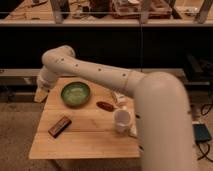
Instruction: Push the eraser across the table
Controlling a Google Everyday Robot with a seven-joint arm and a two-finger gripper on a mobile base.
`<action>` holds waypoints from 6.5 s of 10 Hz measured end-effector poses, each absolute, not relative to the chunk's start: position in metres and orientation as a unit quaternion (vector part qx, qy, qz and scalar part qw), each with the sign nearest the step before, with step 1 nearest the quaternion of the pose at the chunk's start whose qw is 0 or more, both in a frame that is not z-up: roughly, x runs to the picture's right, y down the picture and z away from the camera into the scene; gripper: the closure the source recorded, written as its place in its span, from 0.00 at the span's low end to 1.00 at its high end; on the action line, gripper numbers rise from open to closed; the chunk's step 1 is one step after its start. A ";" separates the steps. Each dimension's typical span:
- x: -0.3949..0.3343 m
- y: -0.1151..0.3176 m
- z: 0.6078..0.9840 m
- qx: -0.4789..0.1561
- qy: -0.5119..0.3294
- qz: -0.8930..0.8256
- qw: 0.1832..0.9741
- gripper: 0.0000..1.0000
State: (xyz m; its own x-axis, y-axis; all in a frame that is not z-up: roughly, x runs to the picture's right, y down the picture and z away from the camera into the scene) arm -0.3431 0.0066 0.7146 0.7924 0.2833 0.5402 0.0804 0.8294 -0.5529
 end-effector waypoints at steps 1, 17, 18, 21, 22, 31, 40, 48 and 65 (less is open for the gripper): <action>-0.361 0.012 0.724 -0.287 -0.317 0.058 0.902 0.53; -0.291 0.133 0.794 -0.380 -0.309 0.080 0.868 0.63; -0.293 0.134 0.800 -0.379 -0.309 0.083 0.868 0.72; -0.304 0.134 0.814 -0.378 -0.294 0.096 0.872 0.91; -0.308 0.138 0.817 -0.380 -0.285 0.097 0.875 0.91; -0.329 0.181 0.829 -0.396 -0.231 0.086 0.884 0.91; -0.306 0.194 0.844 -0.415 -0.215 0.105 0.878 0.91; -0.237 0.202 0.844 -0.412 -0.170 0.156 0.881 0.91; -0.134 0.224 0.799 -0.390 -0.139 0.226 0.882 0.91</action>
